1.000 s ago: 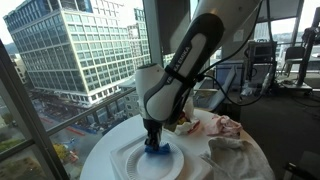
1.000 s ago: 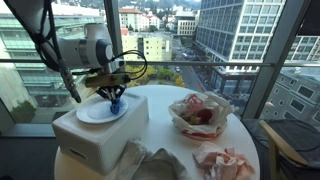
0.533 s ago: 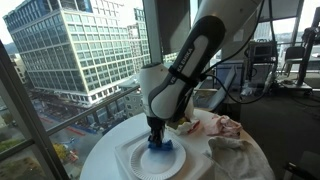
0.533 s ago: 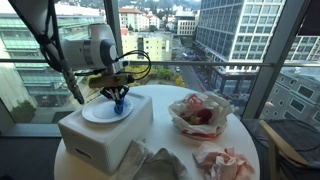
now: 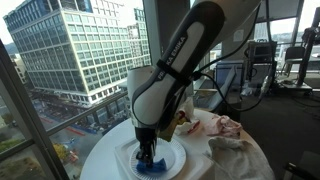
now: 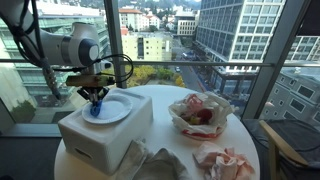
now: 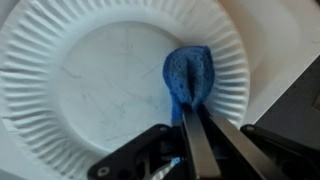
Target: Clean the plate with the blue sponge
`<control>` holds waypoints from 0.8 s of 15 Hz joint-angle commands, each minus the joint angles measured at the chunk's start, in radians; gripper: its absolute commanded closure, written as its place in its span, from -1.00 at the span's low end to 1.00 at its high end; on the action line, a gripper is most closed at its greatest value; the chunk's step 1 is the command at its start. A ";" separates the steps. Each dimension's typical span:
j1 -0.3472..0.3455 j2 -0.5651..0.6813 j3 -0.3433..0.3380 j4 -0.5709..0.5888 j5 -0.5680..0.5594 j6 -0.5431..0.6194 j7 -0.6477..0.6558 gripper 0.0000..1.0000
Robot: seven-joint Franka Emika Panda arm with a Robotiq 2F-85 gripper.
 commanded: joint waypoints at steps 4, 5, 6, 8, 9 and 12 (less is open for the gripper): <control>0.014 -0.019 -0.109 -0.022 -0.109 0.035 0.035 0.85; 0.015 -0.022 -0.132 -0.021 -0.136 0.042 0.050 0.85; 0.017 -0.023 -0.157 -0.019 -0.163 0.047 0.069 0.85; 0.016 -0.019 -0.179 -0.021 -0.192 0.052 0.082 0.85; 0.014 -0.017 -0.178 -0.024 -0.194 0.047 0.078 0.85; -0.006 -0.019 -0.115 -0.040 -0.132 0.041 0.031 0.85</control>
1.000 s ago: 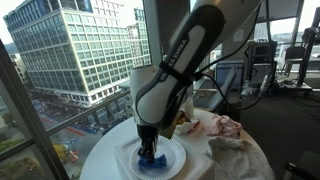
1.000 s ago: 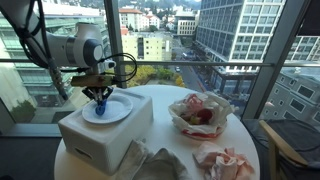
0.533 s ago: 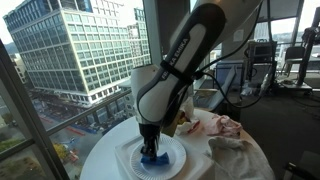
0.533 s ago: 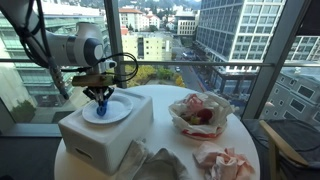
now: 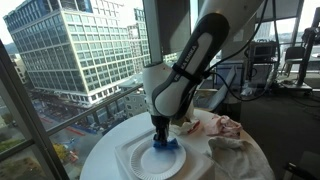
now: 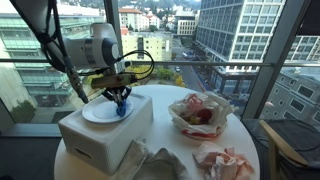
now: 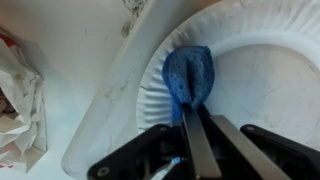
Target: Clean the plate with the blue sponge
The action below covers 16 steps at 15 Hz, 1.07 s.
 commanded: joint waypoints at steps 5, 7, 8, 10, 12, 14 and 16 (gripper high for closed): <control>-0.037 -0.015 0.176 -0.062 0.176 -0.005 -0.104 0.85; -0.041 -0.017 0.203 -0.076 0.216 0.003 -0.121 0.85; -0.038 -0.018 0.205 -0.079 0.219 0.013 -0.124 0.85; -0.025 -0.022 0.174 -0.080 0.190 0.030 -0.101 0.85; -0.012 -0.032 0.124 -0.079 0.141 0.056 -0.066 0.85; 0.008 -0.037 0.061 -0.075 0.060 0.093 -0.038 0.85; 0.014 -0.032 0.013 -0.069 0.002 0.128 -0.002 0.85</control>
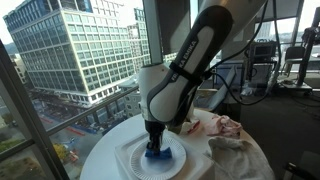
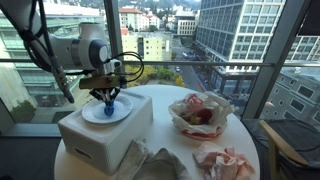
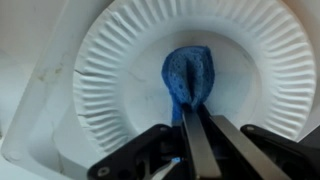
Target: Clean the plate with the blue sponge
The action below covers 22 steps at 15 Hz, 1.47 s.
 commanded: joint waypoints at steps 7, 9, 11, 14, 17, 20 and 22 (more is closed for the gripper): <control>0.028 -0.011 -0.071 -0.033 -0.085 0.087 0.079 0.84; 0.058 -0.012 -0.101 -0.030 -0.127 0.097 0.106 0.32; 0.078 -0.017 -0.126 -0.025 -0.161 0.097 0.136 0.18; 0.104 -0.020 -0.166 -0.017 -0.213 0.104 0.200 -0.28; 0.116 -0.040 -0.180 -0.018 -0.220 0.105 0.252 -0.76; 0.145 -0.080 -0.206 -0.017 -0.241 0.084 0.320 -1.00; 0.151 -0.134 -0.207 -0.033 -0.244 0.054 0.355 -1.00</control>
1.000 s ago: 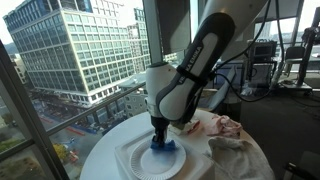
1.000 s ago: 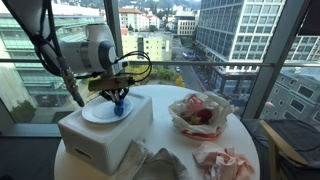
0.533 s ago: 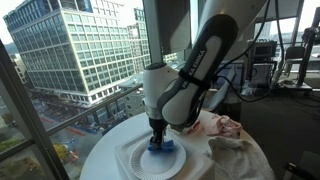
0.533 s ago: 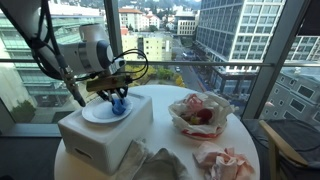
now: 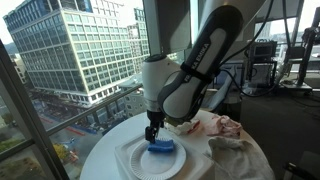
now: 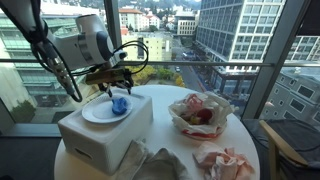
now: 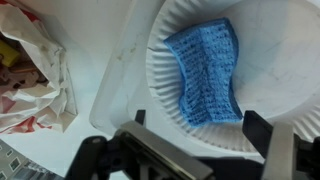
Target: Clean the plate with the blue sponge
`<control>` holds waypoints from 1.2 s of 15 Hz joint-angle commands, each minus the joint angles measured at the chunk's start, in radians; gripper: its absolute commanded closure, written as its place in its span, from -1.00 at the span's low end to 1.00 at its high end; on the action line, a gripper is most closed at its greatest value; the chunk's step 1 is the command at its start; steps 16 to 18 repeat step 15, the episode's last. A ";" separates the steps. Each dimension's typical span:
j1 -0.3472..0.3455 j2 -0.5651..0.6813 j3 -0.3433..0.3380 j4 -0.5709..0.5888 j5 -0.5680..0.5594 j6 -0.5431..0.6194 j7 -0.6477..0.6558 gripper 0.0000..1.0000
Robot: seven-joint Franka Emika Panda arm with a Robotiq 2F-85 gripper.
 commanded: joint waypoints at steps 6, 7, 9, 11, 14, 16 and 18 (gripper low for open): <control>-0.004 -0.259 0.021 -0.080 -0.038 -0.212 0.141 -1.00; -0.014 -0.283 0.032 -0.089 -0.033 -0.244 0.146 -1.00; -0.036 -0.330 0.058 -0.114 -0.005 -0.291 0.150 -1.00; -0.065 -0.367 0.083 -0.143 0.045 -0.297 0.138 -1.00; -0.084 -0.332 0.102 -0.117 0.025 -0.293 0.134 -1.00; -0.087 -0.339 0.103 -0.124 0.027 -0.293 0.134 -1.00; -0.087 -0.339 0.103 -0.124 0.027 -0.293 0.134 -1.00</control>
